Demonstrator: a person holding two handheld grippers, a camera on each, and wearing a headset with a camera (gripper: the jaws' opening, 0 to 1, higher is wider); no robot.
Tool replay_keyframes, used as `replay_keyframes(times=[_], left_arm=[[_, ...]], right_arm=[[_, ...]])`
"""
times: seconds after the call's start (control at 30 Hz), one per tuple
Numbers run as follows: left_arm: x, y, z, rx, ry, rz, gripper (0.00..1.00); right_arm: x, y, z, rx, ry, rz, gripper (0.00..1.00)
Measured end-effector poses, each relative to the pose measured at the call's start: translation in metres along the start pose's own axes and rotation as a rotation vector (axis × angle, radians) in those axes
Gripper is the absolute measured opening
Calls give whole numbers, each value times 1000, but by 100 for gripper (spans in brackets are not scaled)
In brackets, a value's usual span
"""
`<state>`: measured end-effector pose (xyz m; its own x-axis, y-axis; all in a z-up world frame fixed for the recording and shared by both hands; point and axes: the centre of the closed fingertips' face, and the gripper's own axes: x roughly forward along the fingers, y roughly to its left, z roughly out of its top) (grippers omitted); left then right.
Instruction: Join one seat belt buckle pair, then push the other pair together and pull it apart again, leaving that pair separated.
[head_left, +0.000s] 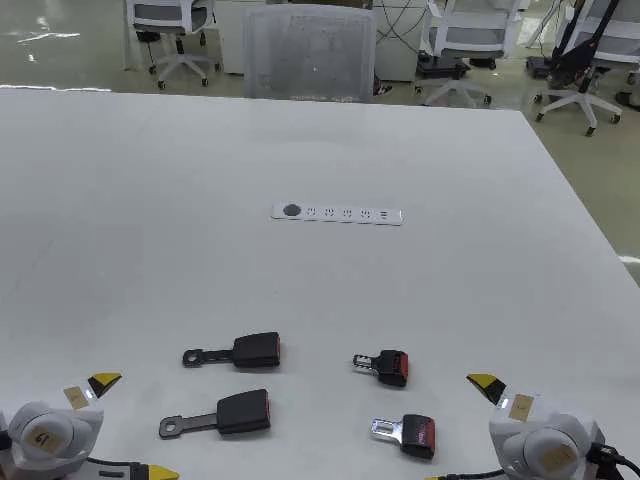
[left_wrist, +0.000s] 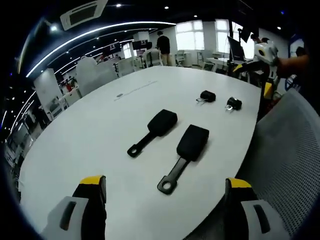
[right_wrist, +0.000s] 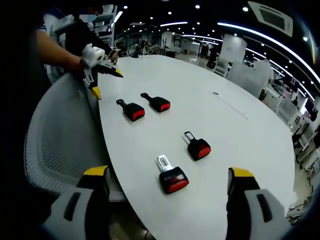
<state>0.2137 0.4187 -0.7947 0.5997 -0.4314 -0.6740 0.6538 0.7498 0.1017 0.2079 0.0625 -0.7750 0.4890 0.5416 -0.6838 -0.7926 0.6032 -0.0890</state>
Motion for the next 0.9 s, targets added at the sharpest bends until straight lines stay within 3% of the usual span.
replay_keyframes(times=[0.47,0.67,0.9], left_arm=[[-1,4,-1,-14,2,10,100],[0,-3,-2,18,16,-2,100],[0,2,-3,18,17,3,100]], right_arm=[[-13,-8,-13,67,3,-27,99],[-13,-4,-10,65,4,-25,99],[-11,-3,-7,46,-2,-17,99]])
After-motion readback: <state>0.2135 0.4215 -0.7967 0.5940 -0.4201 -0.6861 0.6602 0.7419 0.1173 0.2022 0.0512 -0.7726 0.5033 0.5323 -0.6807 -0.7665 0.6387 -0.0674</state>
